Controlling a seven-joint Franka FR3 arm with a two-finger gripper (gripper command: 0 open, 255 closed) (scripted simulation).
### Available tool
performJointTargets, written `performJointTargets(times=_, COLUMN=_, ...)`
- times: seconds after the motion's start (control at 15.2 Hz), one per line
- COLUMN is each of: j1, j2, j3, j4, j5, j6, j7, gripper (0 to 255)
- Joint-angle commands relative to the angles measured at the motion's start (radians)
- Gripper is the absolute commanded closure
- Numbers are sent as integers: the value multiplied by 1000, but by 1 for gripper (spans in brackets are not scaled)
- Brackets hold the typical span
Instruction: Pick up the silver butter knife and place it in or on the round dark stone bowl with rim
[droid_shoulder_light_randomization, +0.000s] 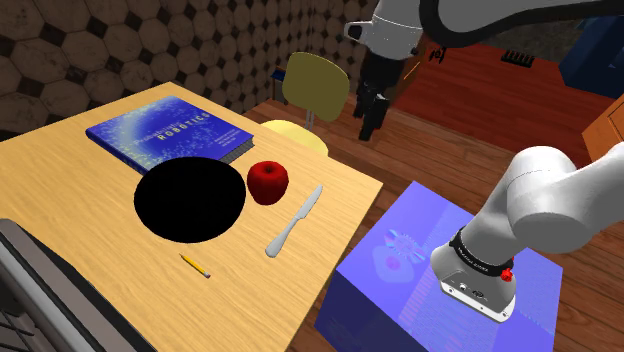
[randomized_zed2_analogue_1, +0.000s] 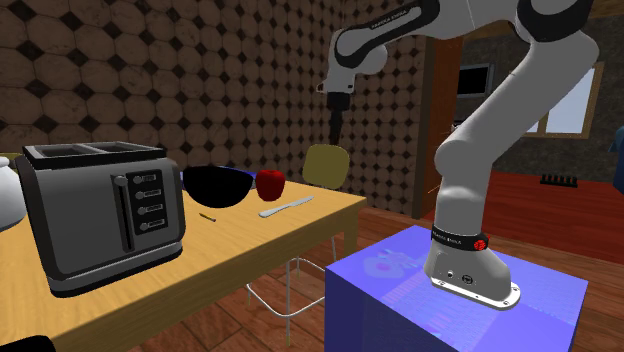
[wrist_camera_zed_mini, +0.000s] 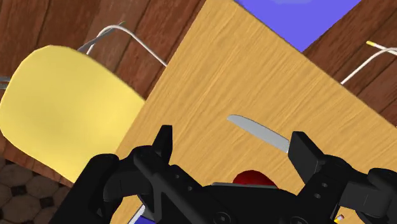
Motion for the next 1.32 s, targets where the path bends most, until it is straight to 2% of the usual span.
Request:
performJointTargets(times=0.0, j1=44, j2=29, j3=6, j4=-25, j5=12, j6=78, j7=-81, gripper=0)
performJointTargets(times=0.53, j1=214, j2=180, j3=14, j4=-97, j5=69, j6=373, j7=-414, gripper=0)
performJointTargets(times=0.92, j1=352, j2=301, j3=18, j4=-136, j5=136, j6=578, j7=-686, gripper=0)
performJointTargets(times=0.99, j1=369, j2=315, j3=18, j4=-140, j5=146, j6=601, j7=-721, gripper=0)
performJointTargets(times=1.25, j1=377, j2=370, j3=22, j4=-148, j5=160, j6=665, j7=-729, gripper=0)
